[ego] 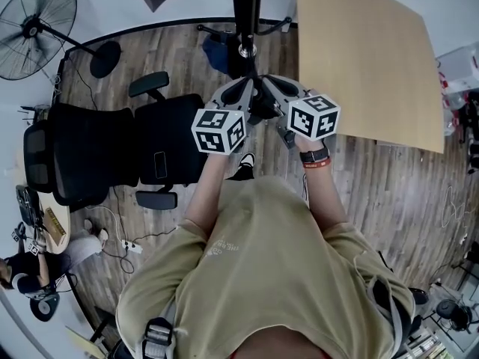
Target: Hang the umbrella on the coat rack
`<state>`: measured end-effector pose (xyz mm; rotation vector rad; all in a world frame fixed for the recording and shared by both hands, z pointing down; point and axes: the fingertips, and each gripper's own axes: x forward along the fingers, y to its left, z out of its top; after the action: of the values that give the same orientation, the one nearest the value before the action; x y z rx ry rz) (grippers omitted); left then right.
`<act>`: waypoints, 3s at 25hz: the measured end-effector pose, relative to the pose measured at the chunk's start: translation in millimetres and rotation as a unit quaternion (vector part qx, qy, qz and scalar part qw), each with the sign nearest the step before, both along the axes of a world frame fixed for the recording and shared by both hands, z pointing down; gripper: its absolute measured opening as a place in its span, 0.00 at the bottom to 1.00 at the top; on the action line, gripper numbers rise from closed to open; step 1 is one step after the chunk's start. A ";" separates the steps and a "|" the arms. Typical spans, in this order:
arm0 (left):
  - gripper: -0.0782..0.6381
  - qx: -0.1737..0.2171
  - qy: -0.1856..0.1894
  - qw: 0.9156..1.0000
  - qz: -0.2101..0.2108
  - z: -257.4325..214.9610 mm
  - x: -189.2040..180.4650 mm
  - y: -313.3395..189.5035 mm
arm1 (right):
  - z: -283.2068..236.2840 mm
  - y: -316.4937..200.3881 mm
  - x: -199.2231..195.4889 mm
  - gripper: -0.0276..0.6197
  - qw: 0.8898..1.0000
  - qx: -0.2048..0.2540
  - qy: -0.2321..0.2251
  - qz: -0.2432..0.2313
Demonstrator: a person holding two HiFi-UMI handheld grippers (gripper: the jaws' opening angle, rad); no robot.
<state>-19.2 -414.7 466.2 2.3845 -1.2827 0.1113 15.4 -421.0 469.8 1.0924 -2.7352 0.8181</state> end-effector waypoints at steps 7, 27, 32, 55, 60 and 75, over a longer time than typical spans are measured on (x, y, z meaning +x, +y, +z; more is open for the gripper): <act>0.14 -0.004 -0.005 1.000 -0.002 7.3 0.1 -4.7 | 7.9 -5.8 2.9 0.07 1.000 0.007 0.014 0.005; 0.14 -0.030 0.005 0.999 0.021 34.3 3.2 3.0 | 36.2 3.6 -5.6 0.07 0.999 -0.012 0.036 -0.005; 0.14 -0.033 0.011 0.999 0.019 33.5 4.4 9.4 | 35.6 7.9 -7.3 0.07 0.999 -0.015 0.037 -0.006; 0.14 0.035 -0.005 0.999 -0.016 0.4 -4.2 45.9 | 7.4 43.6 20.7 0.07 0.993 0.059 0.073 0.069; 0.14 0.061 -0.015 0.998 -0.024 -14.5 -4.5 62.8 | 0.2 61.2 23.3 0.07 0.992 0.072 0.070 0.075; 0.14 0.090 -0.037 0.993 -0.060 -27.9 -15.0 140.5 | -18.5 130.3 50.3 0.07 0.986 0.102 0.074 0.112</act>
<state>-34.2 -274.1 438.3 2.4648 -1.5253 0.0492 65.7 -290.6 451.3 1.4569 -2.6495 0.4603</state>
